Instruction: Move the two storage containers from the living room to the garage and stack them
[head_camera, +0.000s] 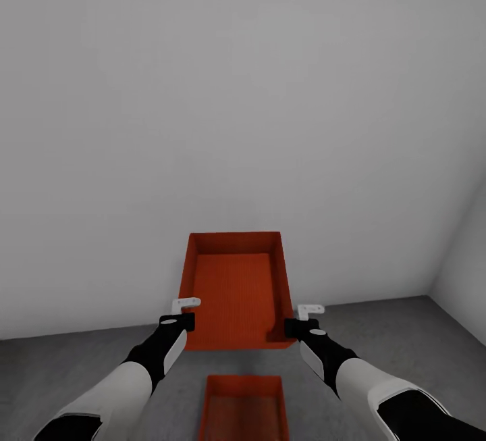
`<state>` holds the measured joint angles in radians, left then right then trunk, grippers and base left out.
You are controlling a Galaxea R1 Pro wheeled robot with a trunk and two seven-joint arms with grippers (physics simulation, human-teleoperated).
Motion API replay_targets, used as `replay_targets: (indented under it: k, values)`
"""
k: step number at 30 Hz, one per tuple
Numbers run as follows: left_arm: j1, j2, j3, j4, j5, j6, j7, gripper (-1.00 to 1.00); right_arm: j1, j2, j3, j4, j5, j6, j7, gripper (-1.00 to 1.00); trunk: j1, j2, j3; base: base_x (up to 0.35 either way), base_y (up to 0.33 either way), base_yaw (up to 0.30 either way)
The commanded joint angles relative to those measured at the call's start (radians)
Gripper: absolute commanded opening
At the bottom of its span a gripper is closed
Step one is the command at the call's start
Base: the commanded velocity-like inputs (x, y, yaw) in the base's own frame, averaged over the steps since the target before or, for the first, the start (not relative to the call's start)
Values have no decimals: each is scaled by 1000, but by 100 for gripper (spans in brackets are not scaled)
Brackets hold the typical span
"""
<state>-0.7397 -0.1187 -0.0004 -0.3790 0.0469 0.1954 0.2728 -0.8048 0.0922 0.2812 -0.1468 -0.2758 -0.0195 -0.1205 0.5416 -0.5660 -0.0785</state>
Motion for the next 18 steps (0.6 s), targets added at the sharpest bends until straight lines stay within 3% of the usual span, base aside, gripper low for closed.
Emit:
replay_targets:
  k: [1,18]
  values:
    - [-1,1,20,-7,-25,9,39,-100,-1,-18,-27,3,-10,-3,-32,-100,0,-2,-4,0,0,66]
    - [-1,2,20,-8,-25,9,39,-100,-1,-19,-28,3,-14,-2,-32,-100,0,-2,-30,0,0,13]
